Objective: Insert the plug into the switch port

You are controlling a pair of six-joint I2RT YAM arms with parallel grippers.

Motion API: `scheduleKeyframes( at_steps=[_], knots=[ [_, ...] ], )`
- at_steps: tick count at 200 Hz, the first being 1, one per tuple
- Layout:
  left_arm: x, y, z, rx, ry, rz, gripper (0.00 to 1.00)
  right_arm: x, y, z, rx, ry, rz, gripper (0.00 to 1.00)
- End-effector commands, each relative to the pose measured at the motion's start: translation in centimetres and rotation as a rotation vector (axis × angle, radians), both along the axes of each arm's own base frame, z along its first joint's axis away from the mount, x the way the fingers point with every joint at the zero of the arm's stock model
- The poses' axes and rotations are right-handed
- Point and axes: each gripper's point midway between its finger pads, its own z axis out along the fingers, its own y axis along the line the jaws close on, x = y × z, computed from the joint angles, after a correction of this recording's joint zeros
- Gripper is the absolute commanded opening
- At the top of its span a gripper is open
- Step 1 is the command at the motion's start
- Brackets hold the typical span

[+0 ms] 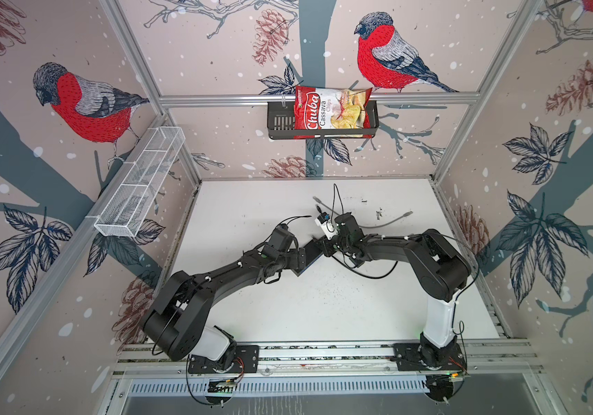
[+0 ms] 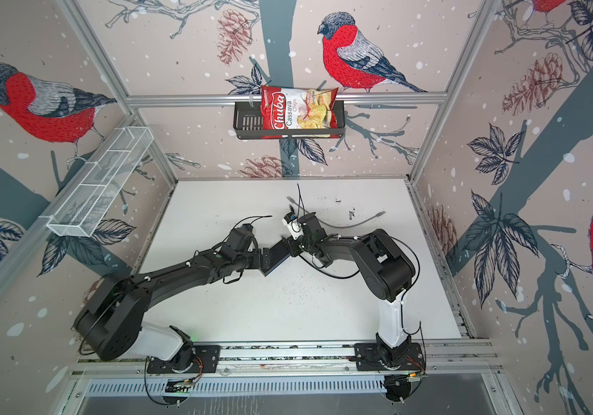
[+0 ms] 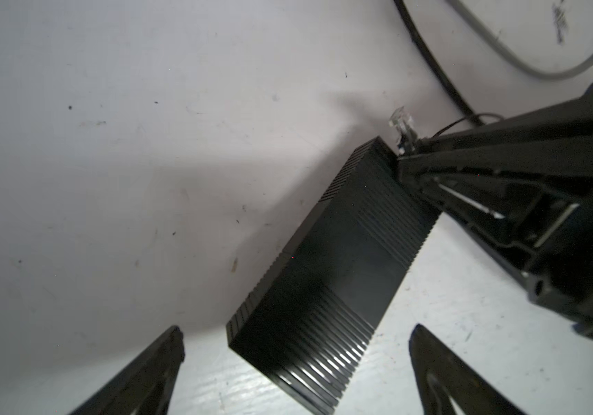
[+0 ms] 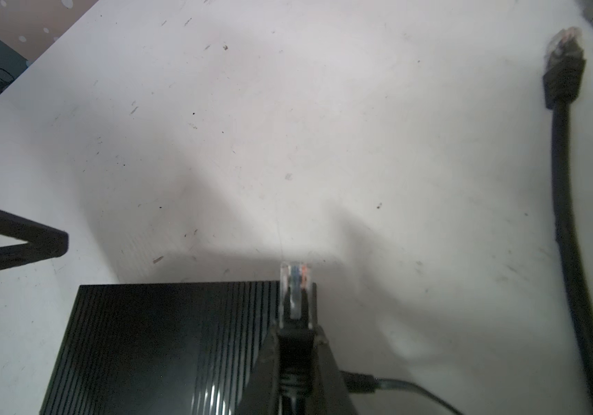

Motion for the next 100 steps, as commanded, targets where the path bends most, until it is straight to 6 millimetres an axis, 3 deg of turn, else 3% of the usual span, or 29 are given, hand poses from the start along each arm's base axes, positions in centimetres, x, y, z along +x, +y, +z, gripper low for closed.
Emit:
scheduleKeyframes(
  at_steps=[1, 55, 100],
  knots=[
    [-0.5, 0.3, -1.5, 0.16, 0.001, -0.164, 0.97, -3.3, -3.5, -4.6, -0.189, 0.177, -0.018, 0.01],
    [0.0, -1.2, -1.7, 0.273, 0.005, -0.352, 0.96, -2.9, -3.2, -3.1, -0.167, 0.152, -0.017, 0.01],
    [-0.1, -0.7, -3.4, 0.36, 0.073, -0.401, 0.96, -2.8, -3.3, -2.9, -0.166, 0.151, -0.021, 0.01]
  ],
)
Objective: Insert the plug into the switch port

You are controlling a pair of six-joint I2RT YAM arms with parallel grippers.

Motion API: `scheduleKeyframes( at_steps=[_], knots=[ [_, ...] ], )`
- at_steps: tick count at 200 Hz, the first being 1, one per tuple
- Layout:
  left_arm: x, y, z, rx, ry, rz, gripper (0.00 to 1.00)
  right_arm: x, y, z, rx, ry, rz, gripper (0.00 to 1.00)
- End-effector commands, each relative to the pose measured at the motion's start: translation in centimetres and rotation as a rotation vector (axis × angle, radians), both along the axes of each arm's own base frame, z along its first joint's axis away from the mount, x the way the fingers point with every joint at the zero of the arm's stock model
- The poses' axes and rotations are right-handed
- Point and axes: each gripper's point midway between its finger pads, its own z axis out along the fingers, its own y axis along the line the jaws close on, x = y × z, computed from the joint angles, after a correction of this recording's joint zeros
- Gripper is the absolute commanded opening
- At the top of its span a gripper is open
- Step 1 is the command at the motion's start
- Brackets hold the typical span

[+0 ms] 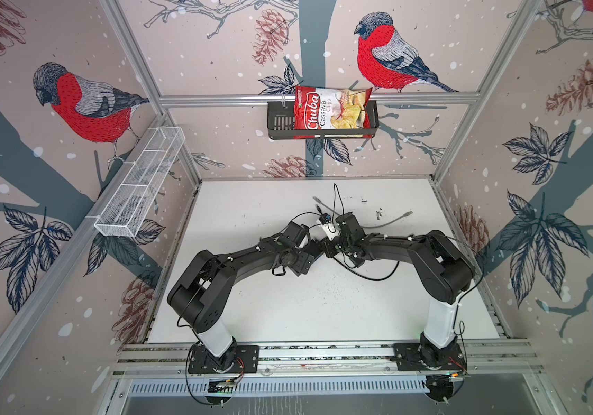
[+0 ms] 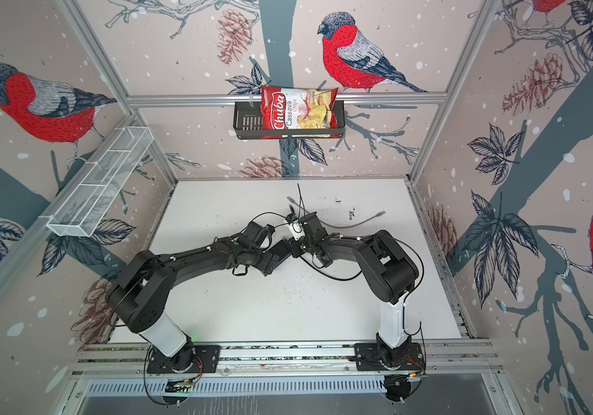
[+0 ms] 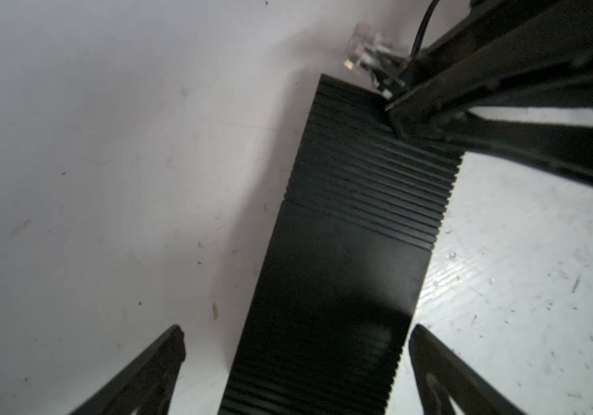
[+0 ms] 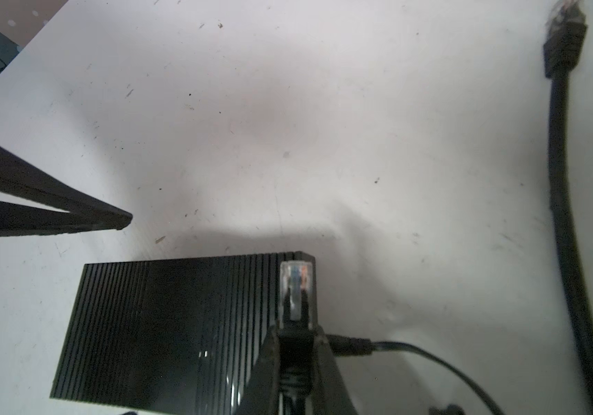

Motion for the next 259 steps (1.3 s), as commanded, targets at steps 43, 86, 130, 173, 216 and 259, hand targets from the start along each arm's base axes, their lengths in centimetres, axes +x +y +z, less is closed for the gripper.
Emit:
scheduleKeyframes(
  at_steps=[43, 86, 130, 173, 216, 259],
  knots=[
    [-1.3, 1.5, -2.8, 0.147, 0.078, -0.08, 0.96, -2.1, -2.7, -3.1, -0.143, 0.112, -0.019, 0.01],
    [-0.8, 1.4, -3.4, 0.201, 0.092, -0.098, 0.92, -2.0, -2.8, -2.7, -0.144, 0.105, -0.023, 0.01],
    [-1.3, 1.1, -3.8, 0.208, 0.103, -0.127, 0.77, -1.7, -3.0, -1.8, -0.134, 0.094, -0.027, 0.01],
    [-1.8, 1.1, -4.1, 0.216, 0.122, -0.141, 0.48, -1.3, -3.1, -0.9, -0.126, 0.078, -0.031, 0.01],
    [-1.6, 1.0, -3.6, 0.206, 0.107, -0.132, 0.39, -1.1, -3.3, 1.1, -0.112, 0.041, -0.03, 0.01],
    [-0.9, 0.2, -1.8, 0.185, 0.039, -0.167, 0.31, -2.0, -4.6, 3.5, -0.126, 0.011, -0.035, 0.01]
  ],
)
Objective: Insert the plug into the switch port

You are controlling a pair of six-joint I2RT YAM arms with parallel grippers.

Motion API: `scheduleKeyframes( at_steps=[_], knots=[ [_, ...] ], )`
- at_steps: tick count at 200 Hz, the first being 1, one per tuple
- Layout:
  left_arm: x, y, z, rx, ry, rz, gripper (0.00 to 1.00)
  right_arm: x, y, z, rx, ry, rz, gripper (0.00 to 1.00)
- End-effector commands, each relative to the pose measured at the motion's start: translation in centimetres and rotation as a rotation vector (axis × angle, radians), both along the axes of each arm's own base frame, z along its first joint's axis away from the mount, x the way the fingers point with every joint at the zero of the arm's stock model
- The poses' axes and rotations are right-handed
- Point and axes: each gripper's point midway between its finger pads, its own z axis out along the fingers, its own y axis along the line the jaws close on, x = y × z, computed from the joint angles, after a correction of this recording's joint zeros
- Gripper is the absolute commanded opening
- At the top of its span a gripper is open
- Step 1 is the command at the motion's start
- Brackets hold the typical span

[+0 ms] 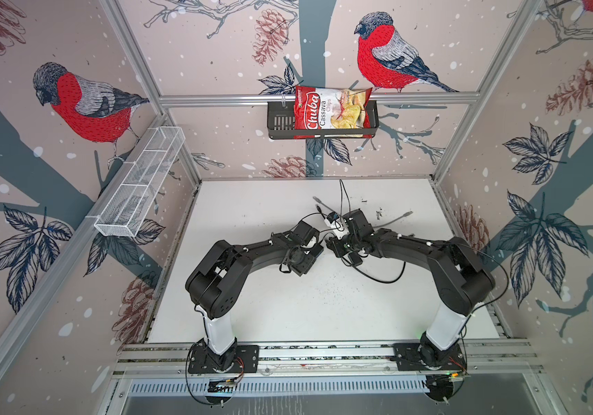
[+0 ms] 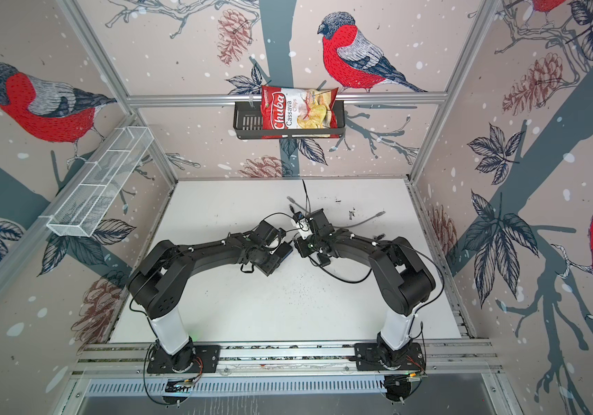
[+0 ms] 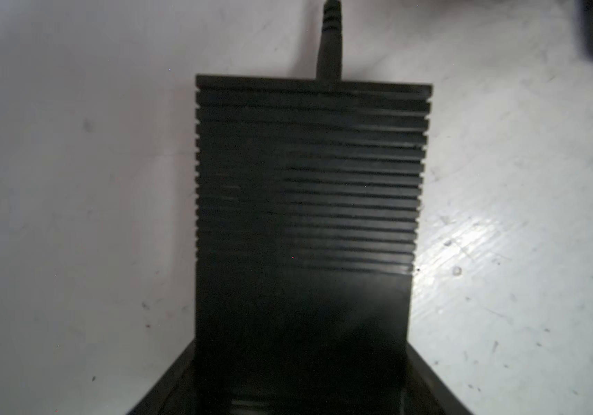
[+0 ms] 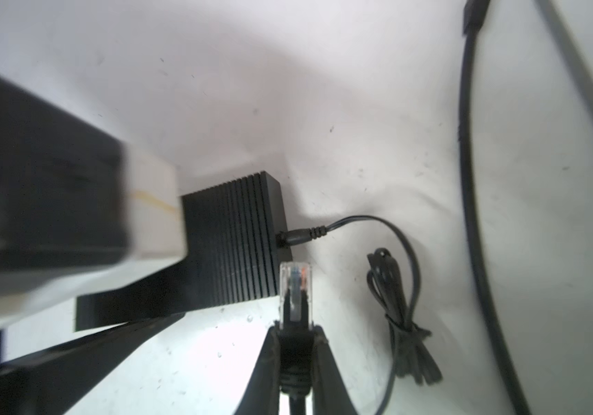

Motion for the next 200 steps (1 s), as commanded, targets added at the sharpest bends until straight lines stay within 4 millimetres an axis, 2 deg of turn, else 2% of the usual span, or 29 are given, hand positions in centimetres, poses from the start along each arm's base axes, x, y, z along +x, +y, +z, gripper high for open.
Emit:
scheduleKeyframes(
  at_steps=[1, 30, 69, 82, 106, 149, 200],
  knots=[
    [-1.1, 1.6, 0.1, 0.089, 0.008, -0.027, 0.31, -0.9, -1.2, 0.2, -0.045, -0.001, 0.002, 0.01],
    [-0.7, 0.7, 2.2, 0.067, -0.064, -0.071, 0.26, -2.0, -2.7, 0.6, -0.072, 0.0, -0.015, 0.01],
    [-0.6, -0.5, 4.5, 0.008, -0.092, -0.103, 0.21, -4.5, -3.5, 1.7, -0.105, -0.055, -0.005, 0.01],
    [-0.6, -0.8, 5.1, -0.011, -0.094, -0.105, 0.15, -5.2, -3.8, 1.6, -0.126, -0.061, -0.003, 0.01],
    [-0.7, -1.4, 6.0, -0.035, -0.106, -0.113, 0.11, -5.7, -4.0, 1.1, -0.168, -0.054, -0.004, 0.01],
    [-1.2, -2.1, 7.1, -0.06, -0.101, -0.126, 0.1, -6.0, -2.9, 1.7, -0.21, -0.113, 0.01, 0.01],
    [-2.0, -2.8, 7.1, -0.106, -0.055, -0.129, 0.05, -5.8, -1.8, 2.0, -0.221, -0.13, 0.026, 0.01]
  ],
)
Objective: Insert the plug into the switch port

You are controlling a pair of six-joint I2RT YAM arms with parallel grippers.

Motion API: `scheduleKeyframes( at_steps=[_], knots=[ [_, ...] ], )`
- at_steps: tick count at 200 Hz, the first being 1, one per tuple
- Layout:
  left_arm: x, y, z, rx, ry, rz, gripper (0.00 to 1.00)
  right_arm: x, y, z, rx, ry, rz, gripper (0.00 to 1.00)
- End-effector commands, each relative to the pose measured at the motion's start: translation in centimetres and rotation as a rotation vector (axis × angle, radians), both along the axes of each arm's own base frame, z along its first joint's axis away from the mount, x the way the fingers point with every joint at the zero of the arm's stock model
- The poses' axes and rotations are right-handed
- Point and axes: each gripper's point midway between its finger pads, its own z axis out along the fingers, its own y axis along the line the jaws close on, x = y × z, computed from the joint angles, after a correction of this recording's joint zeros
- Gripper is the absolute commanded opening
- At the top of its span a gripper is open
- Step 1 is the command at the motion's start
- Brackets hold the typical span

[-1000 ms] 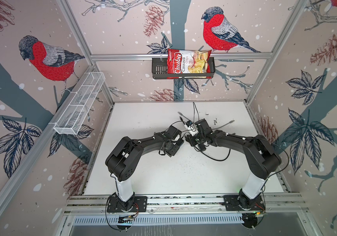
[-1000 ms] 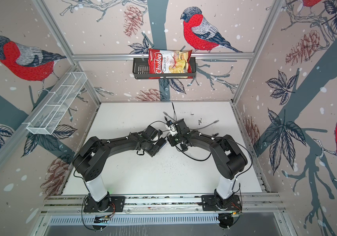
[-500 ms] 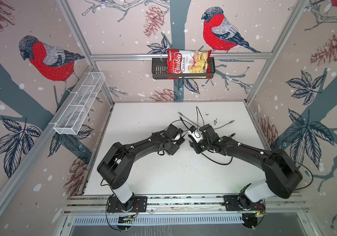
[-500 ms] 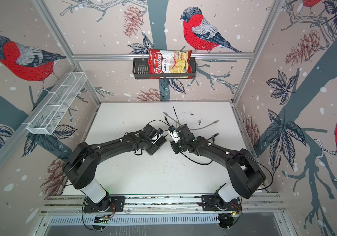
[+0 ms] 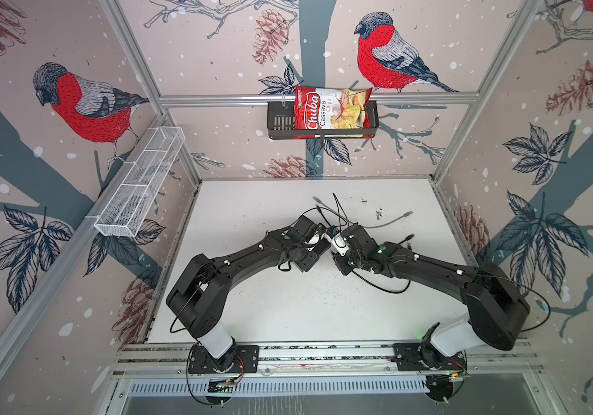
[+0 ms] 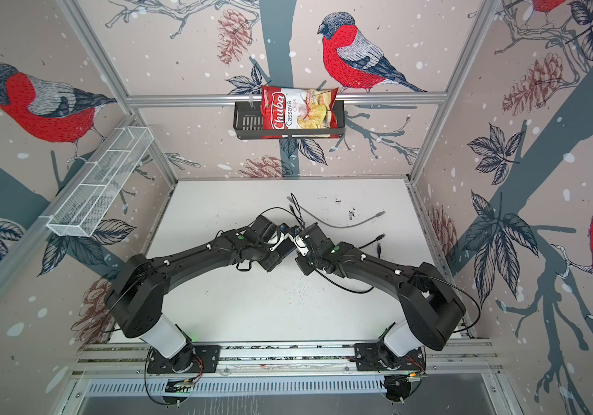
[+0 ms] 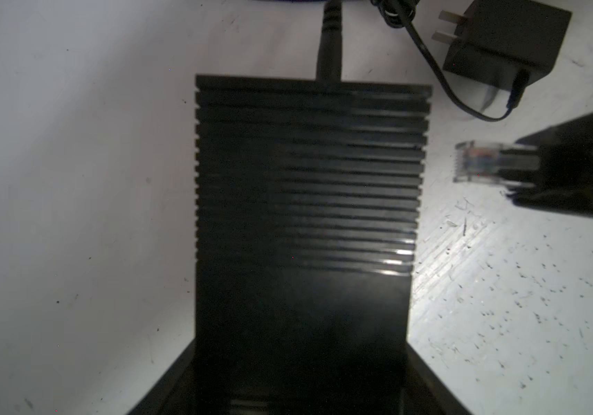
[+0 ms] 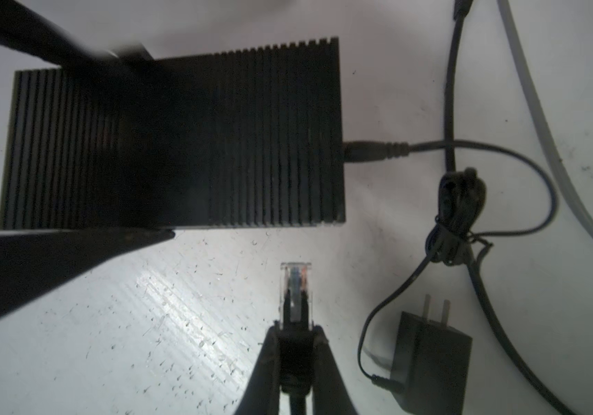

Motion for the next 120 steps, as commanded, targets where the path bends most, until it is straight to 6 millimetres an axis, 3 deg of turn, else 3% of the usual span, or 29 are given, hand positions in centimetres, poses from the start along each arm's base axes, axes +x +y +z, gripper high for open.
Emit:
scheduleKeyframes(
  at_steps=[1, 59, 120],
  knots=[
    [-0.6, -0.6, 0.4, -0.042, 0.03, -0.006, 0.05, 0.4, 0.1, 0.1, -0.023, -0.024, 0.0, 0.01],
    [-1.2, -1.1, 0.3, -0.061, 0.049, -0.025, 0.03, 0.9, 0.4, -0.4, -0.025, -0.028, -0.006, 0.02],
    [-1.8, -1.8, -0.1, -0.07, 0.068, -0.049, 0.0, 1.6, 1.5, 0.7, 0.021, -0.056, 0.011, 0.02]
  ],
)
